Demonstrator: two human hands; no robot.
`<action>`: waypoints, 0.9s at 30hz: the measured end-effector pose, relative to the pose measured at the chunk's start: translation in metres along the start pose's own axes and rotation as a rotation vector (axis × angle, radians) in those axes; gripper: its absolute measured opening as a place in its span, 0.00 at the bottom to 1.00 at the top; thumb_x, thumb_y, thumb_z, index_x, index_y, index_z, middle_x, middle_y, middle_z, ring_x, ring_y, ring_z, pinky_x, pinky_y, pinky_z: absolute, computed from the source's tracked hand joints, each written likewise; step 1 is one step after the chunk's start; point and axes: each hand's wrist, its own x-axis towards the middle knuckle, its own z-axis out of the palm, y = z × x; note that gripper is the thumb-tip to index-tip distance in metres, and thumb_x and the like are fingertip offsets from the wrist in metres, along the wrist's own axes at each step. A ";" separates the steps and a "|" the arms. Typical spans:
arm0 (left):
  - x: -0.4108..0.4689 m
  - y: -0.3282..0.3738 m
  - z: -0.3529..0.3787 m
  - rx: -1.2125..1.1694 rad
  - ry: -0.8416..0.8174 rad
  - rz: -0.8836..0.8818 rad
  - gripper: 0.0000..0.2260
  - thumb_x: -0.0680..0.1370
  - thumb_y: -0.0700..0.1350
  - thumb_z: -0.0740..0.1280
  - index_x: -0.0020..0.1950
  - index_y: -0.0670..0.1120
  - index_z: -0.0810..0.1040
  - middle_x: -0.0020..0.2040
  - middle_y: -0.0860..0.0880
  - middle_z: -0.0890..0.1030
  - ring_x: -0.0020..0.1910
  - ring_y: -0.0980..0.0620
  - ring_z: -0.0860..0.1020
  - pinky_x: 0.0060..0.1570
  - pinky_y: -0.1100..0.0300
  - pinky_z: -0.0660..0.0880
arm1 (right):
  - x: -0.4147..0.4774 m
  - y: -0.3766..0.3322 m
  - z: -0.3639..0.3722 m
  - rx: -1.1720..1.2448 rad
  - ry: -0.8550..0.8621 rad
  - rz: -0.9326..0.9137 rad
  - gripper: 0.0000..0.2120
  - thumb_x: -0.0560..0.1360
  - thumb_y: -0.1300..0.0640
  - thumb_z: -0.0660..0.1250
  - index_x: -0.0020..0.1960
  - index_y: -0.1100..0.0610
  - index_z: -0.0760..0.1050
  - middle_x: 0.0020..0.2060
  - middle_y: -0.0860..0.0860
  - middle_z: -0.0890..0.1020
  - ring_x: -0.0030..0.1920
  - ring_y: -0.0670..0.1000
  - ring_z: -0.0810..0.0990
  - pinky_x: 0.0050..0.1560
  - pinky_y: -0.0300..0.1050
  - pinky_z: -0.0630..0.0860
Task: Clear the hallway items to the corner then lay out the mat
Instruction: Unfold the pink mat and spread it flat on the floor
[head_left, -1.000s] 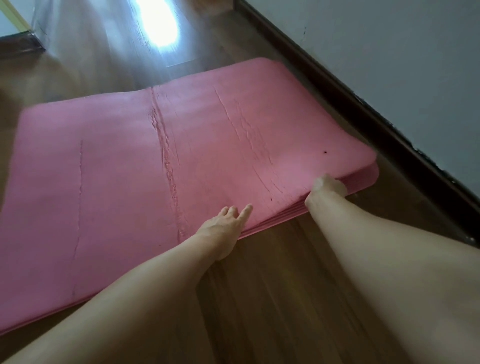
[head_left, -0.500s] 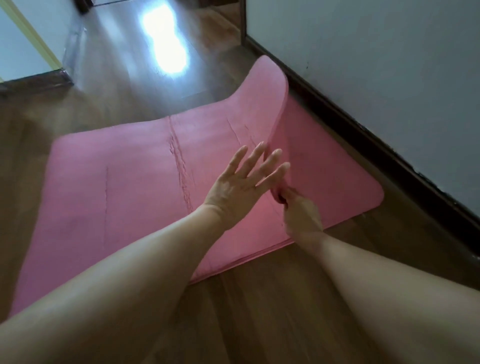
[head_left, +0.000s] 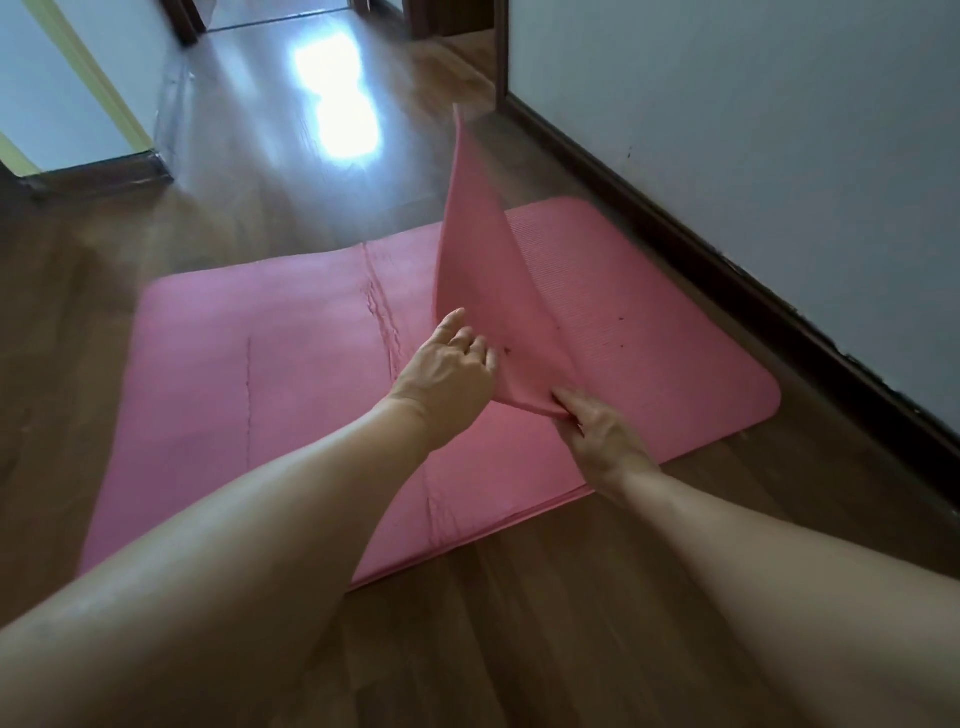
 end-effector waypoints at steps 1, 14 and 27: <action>-0.006 -0.005 0.000 -0.012 -0.005 -0.004 0.19 0.79 0.37 0.49 0.69 0.38 0.66 0.66 0.40 0.73 0.67 0.40 0.68 0.73 0.46 0.43 | 0.001 -0.006 0.000 0.008 0.014 -0.032 0.20 0.80 0.58 0.59 0.72 0.58 0.66 0.71 0.54 0.68 0.72 0.52 0.65 0.72 0.40 0.56; -0.029 -0.040 0.005 -1.170 -0.124 -0.775 0.28 0.77 0.58 0.62 0.75 0.55 0.58 0.77 0.43 0.49 0.73 0.42 0.59 0.69 0.53 0.59 | -0.005 -0.044 0.009 -0.100 -0.033 -0.156 0.21 0.80 0.52 0.58 0.71 0.54 0.66 0.71 0.52 0.68 0.73 0.50 0.62 0.74 0.44 0.55; -0.036 -0.049 -0.019 -0.746 0.042 -0.710 0.07 0.79 0.38 0.59 0.54 0.41 0.73 0.54 0.42 0.70 0.49 0.38 0.77 0.44 0.50 0.69 | 0.010 -0.084 0.016 0.038 -0.125 0.133 0.35 0.76 0.34 0.50 0.77 0.50 0.51 0.77 0.50 0.51 0.77 0.53 0.49 0.76 0.51 0.47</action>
